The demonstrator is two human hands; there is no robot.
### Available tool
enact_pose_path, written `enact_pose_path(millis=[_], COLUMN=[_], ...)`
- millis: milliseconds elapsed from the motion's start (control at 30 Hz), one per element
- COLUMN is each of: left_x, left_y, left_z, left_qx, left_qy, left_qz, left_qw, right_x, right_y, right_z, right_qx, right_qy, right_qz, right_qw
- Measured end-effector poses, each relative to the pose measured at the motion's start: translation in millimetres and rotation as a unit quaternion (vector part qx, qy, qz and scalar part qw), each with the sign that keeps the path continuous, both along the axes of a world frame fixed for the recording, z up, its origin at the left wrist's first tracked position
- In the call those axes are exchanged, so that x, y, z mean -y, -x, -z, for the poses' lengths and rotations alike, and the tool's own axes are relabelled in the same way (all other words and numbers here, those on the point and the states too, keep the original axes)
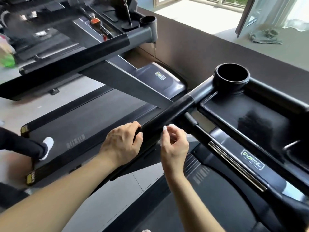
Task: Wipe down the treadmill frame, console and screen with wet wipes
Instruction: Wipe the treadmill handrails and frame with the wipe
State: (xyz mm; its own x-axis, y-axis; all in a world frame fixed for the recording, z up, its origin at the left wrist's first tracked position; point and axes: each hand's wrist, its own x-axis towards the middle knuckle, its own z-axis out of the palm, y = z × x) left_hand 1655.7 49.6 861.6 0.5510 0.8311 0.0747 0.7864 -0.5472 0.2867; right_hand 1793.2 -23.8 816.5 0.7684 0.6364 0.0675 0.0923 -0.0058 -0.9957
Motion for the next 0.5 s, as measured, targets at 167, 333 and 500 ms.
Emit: enact_pose_path(millis=[167,333,500], left_x=[0,-1,-1], left_y=[-1,-1,-2], left_z=[0,0,-1], left_qx=[-0.001,-0.012,-0.013], left_qy=[-0.005,-0.004,-0.008], left_qz=[0.003,-0.003,0.001], left_qw=[1.000,1.000,1.000], right_x=[12,7,-2], right_y=[20,20,17], right_z=[8,-10,-4], right_qx=[-0.113,-0.094,-0.156], right_qy=[0.056,0.051,0.026], right_qz=[-0.084,-0.128,-0.122], right_qw=[0.988,0.986,0.980])
